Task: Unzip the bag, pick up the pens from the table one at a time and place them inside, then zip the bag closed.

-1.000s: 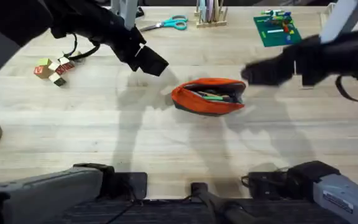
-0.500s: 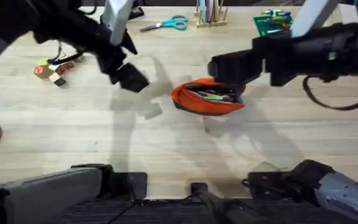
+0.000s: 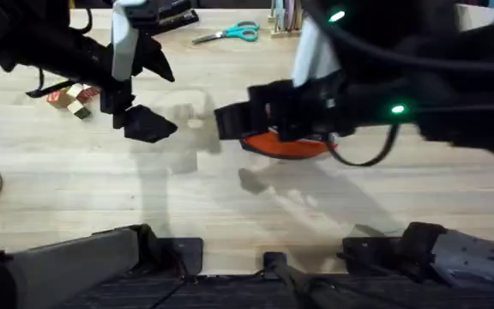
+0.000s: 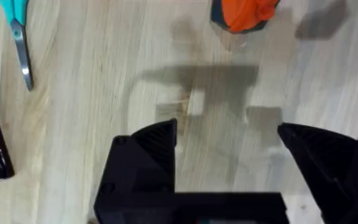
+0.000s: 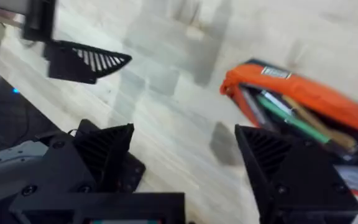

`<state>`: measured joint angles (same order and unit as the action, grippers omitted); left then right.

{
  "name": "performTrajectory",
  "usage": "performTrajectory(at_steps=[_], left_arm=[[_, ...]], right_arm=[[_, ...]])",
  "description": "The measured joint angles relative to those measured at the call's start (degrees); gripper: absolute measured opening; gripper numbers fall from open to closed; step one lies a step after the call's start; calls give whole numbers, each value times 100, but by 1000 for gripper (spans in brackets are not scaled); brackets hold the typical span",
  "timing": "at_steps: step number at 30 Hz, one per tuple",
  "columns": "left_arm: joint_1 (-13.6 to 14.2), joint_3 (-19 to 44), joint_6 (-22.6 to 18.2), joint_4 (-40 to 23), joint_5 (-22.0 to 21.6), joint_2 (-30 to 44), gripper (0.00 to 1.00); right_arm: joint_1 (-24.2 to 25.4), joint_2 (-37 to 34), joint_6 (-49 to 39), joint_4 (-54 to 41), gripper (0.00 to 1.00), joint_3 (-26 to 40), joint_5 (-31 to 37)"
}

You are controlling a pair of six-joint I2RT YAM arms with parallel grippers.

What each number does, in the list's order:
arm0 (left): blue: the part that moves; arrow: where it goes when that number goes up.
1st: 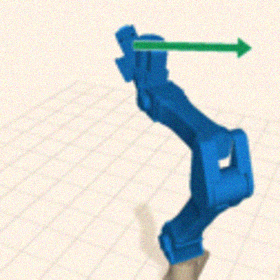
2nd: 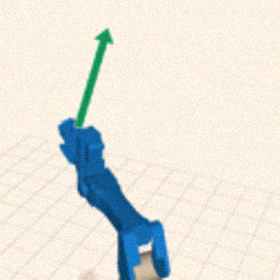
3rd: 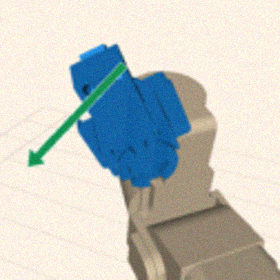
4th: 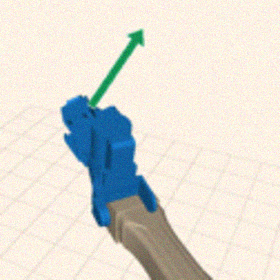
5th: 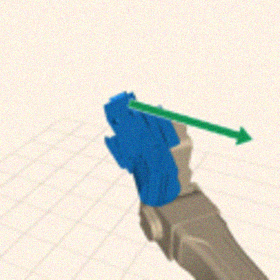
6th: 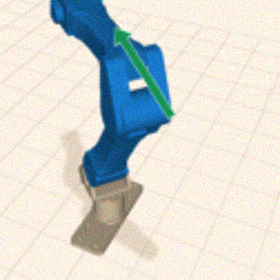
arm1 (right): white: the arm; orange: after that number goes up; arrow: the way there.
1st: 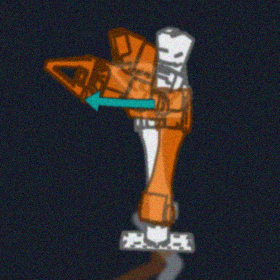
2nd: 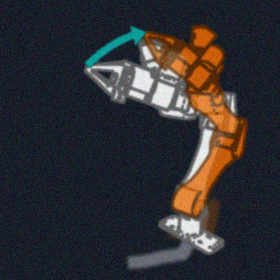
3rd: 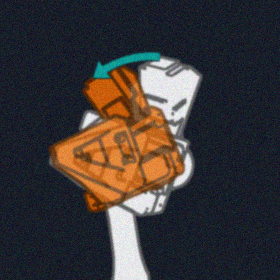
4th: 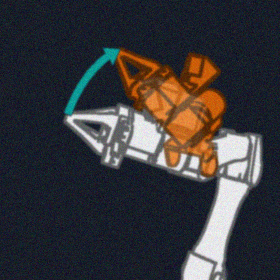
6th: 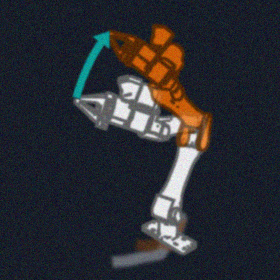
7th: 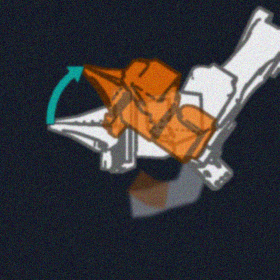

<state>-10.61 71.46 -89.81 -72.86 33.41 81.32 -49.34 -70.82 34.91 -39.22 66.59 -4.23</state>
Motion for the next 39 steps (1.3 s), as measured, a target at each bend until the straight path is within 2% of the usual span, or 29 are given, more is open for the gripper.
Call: performTrajectory(at_steps=[5,14,22,30,34,39], left_arm=[[-123,4,-527,-4,29,48,992],[-123,17,-768,-42,50,627,992],[-123,17,-1203,-44,235,1059,992],[-123,17,-1472,147,309,1814,992],[-127,20,-1694,175,386,2042,992],[-134,20,-1795,218,463,2074,992]], right_arm=[[-293,-401,376,-17,998,0,39],[-326,-628,477,11,998,0,39],[-326,-721,669,127,998,0,39],[-326,-1523,1119,441,998,0,65],[-326,-1948,1592,508,998,0,678],[-326,-2240,1784,859,998,0,957]])
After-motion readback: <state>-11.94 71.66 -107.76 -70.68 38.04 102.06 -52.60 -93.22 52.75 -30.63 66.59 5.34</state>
